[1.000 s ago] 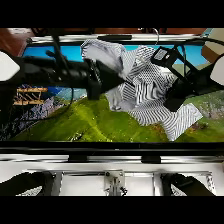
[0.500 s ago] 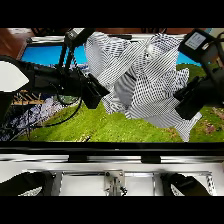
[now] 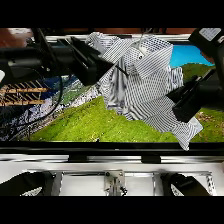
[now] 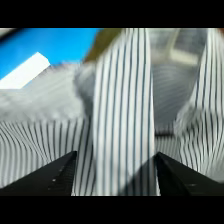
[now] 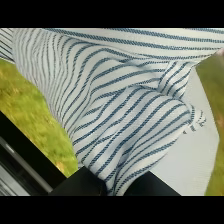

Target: Fold the shirts.

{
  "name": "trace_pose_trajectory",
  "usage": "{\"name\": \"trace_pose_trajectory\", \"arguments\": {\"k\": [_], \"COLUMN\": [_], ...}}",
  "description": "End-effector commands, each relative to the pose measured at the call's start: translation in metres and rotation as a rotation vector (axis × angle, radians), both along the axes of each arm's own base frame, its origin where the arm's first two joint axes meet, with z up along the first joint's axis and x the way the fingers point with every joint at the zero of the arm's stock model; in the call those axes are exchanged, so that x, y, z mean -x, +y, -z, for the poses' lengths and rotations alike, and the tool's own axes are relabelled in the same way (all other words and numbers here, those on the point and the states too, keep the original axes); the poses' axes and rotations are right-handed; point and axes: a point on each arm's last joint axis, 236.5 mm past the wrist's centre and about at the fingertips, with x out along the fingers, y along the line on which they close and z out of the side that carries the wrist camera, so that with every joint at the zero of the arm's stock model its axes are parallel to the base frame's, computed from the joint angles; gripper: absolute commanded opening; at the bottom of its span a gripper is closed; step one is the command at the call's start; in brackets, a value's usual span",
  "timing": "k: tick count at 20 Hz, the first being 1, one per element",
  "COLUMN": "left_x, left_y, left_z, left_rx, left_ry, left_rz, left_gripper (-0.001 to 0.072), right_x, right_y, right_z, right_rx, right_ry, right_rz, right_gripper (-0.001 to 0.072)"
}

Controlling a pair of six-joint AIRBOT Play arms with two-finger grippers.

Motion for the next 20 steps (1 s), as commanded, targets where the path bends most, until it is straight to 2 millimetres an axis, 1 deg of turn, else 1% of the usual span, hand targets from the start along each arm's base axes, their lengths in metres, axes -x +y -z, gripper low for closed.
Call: {"name": "trace_pose_trajectory", "arguments": {"k": [1,2,3,7,10,12,15,18,19,20], "left_x": [-0.014,-0.016,-0.017,-0.019,-0.032,-0.041,-0.038,-0.036,-0.037,-0.038], "left_y": [0.006,0.005,0.003,-0.021,-0.037,-0.044,-0.051,-0.053,-0.054,-0.055], "left_z": [-0.053,-0.054,-0.053,-0.051,-0.051,-0.055,-0.055,-0.057,-0.057,-0.055], "left_rx": [0.125,0.134,0.137,0.145,0.187,0.224,0.238,0.247,0.260,0.264], "left_ry": [-0.153,-0.159,-0.159,-0.205,-0.240,-0.265,-0.269,-0.272,-0.261,-0.250], "left_rz": [-0.063,-0.065,-0.065,-0.035,-0.047,-0.062,-0.053,-0.049,-0.054,-0.054], "left_gripper": [0.0624,0.0663,0.0685,0.0684,0.0669,0.0669,0.0668,0.0656,0.0562,0.0439], "right_x": [-0.003,-0.005,-0.005,-0.007,-0.007,-0.008,-0.009,-0.012,-0.013,-0.015], "right_y": [0.028,0.033,0.038,0.040,0.041,0.040,0.039,0.040,0.043,0.044], "right_z": [-0.023,-0.029,-0.034,-0.037,-0.039,-0.039,-0.038,-0.035,-0.032,-0.030], "right_rx": [-0.134,-0.162,-0.186,-0.200,-0.207,-0.204,-0.199,-0.198,-0.200,-0.203], "right_ry": [-0.059,-0.077,-0.088,-0.099,-0.105,-0.106,-0.109,-0.096,-0.087,-0.078], "right_rz": [-0.052,-0.060,-0.067,-0.068,-0.069,-0.067,-0.062,-0.062,-0.066,-0.068], "right_gripper": [0.0087,0.0088,0.0087,0.0087,0.0088,0.0088,0.0088,0.0088,0.0088,0.0088]}}
